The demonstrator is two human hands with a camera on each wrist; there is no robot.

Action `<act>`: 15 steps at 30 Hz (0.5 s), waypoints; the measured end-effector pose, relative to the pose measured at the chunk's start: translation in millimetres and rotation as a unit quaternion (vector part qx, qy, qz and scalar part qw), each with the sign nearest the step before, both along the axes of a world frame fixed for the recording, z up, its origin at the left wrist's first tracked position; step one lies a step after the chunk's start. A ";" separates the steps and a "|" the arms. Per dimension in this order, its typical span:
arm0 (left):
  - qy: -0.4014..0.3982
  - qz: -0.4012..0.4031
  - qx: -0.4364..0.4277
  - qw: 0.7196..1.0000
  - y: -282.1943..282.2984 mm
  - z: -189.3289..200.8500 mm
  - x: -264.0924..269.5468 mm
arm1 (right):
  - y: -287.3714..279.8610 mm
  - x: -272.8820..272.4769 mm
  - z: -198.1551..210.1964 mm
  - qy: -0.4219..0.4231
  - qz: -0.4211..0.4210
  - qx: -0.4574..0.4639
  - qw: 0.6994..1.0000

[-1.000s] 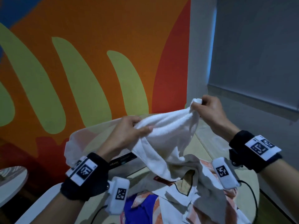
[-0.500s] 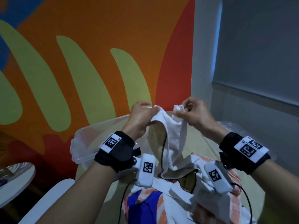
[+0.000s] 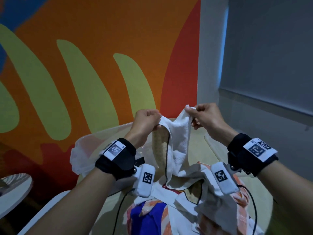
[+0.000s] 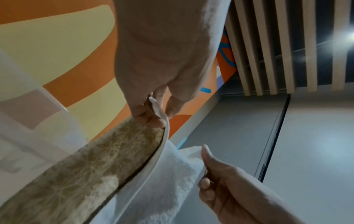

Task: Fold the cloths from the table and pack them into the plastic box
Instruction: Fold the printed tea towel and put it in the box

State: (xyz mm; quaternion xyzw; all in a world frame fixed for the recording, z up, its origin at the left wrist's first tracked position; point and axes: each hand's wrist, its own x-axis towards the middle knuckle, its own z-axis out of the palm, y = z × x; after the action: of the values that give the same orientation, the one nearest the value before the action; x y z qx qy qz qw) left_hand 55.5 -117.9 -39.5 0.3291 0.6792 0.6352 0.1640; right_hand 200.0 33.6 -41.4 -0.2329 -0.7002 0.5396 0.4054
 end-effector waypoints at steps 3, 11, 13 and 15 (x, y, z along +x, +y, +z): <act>0.053 0.031 -0.003 0.998 -7.4 7.6 -11.3 | 6.9 3.4 6.1 -0.006 -0.016 0.004 1.000; 0.030 0.061 0.002 0.998 -17.5 12.0 -18.9 | -0.5 12.2 17.7 -0.059 -0.068 0.031 0.995; 0.056 -0.015 -0.007 0.998 -9.8 10.4 9.9 | -26.2 3.7 18.6 -0.074 0.022 0.043 0.996; 0.059 -0.076 0.000 0.995 -6.8 12.1 30.7 | -38.8 -1.3 18.0 -0.082 0.087 0.053 0.991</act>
State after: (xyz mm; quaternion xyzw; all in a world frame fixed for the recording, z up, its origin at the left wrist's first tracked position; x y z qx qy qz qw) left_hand 86.2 -124.7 -27.5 0.4167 0.6608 0.6004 0.1710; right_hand 198.7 -5.2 -23.5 -0.1933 -0.7762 0.5139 0.3098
